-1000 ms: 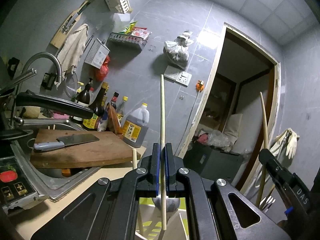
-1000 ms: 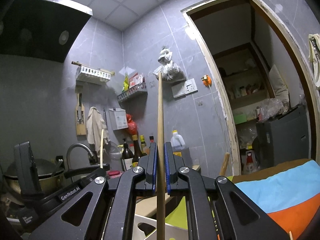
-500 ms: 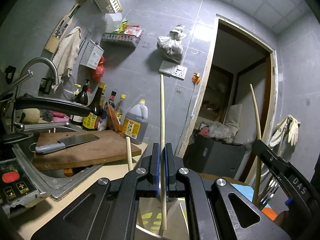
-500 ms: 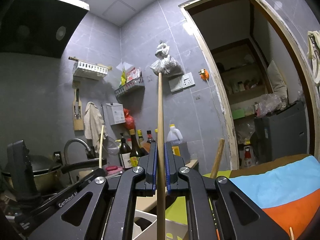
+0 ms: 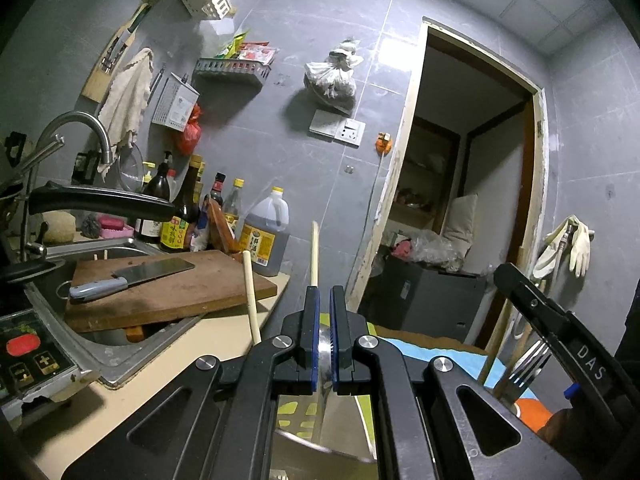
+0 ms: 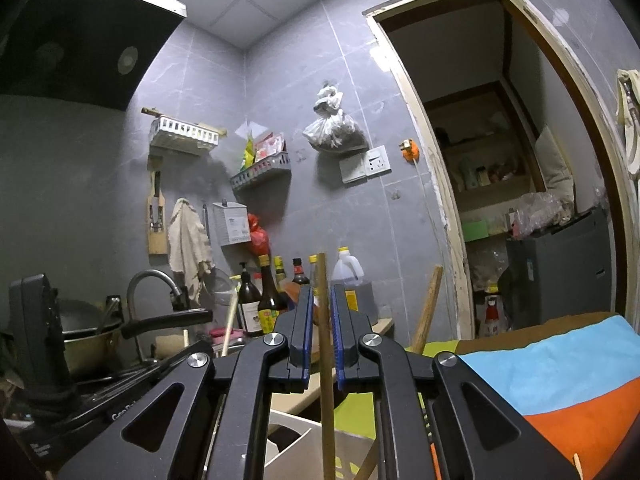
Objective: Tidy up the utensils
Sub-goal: 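Open the left tool releasing the chopstick while the right tool releases its chopstick, then move both tools back to the remaining utensils on the cloth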
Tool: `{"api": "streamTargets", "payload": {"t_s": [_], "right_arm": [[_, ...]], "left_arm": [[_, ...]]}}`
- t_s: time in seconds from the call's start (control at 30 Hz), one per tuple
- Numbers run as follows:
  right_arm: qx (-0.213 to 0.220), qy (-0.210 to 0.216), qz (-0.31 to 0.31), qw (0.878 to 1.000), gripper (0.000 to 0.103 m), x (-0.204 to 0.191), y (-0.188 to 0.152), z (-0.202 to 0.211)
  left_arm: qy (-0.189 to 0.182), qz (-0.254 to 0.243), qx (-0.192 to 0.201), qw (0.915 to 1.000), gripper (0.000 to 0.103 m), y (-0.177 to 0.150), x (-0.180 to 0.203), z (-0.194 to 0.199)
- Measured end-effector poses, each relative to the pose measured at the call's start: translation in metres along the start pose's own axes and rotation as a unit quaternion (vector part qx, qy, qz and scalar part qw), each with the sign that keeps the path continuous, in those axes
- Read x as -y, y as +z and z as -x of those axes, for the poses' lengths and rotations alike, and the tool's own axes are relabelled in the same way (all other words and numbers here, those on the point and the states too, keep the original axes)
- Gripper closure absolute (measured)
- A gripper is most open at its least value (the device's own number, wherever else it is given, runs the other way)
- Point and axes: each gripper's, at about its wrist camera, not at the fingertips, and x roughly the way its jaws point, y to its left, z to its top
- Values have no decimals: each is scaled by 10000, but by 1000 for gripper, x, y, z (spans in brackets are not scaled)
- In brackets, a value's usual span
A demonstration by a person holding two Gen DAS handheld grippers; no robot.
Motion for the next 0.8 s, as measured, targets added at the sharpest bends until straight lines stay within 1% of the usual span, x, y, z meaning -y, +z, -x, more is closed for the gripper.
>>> {"api": "streamTargets", "payload": {"t_s": [0.13, 0.23, 0.3, 0.4, 0.5, 0.57, 0.6, 0.73, 0.77, 0.8], "right_arm": [[40, -4, 58, 10000, 95, -3, -1, 3], [78, -21, 98, 9999, 91, -5, 0, 4], [129, -25, 131, 9998, 84, -6, 2, 6], [185, 0, 229, 9996, 84, -9, 6, 9], [189, 113, 244, 9995, 83, -10, 20, 12], [114, 135, 153, 9997, 82, -7, 29, 14], [78, 139, 102, 9998, 78, -4, 33, 16], [-154, 43, 76, 9998, 78, 6, 46, 27], [-248, 1, 118, 9996, 78, 9, 48, 32], [-312, -33, 145, 9994, 78, 12, 50, 35]], "left_arm": [[-4, 61, 29, 10000, 100, 1, -3, 3], [-14, 111, 49, 9999, 100, 1, -4, 5], [-30, 120, 86, 9999, 100, 3, -4, 7], [-88, 152, 107, 9998, 99, 5, -3, 9], [-203, 164, 102, 9996, 99, 8, 2, 11], [-267, 134, 116, 9995, 99, 11, 6, 12], [-287, 130, 107, 9994, 99, 12, 8, 12], [-389, 117, 29, 9992, 99, 18, 19, 16], [-450, 115, 1, 9989, 98, 20, 23, 17], [-484, 108, -20, 9988, 93, 20, 25, 17]]}}
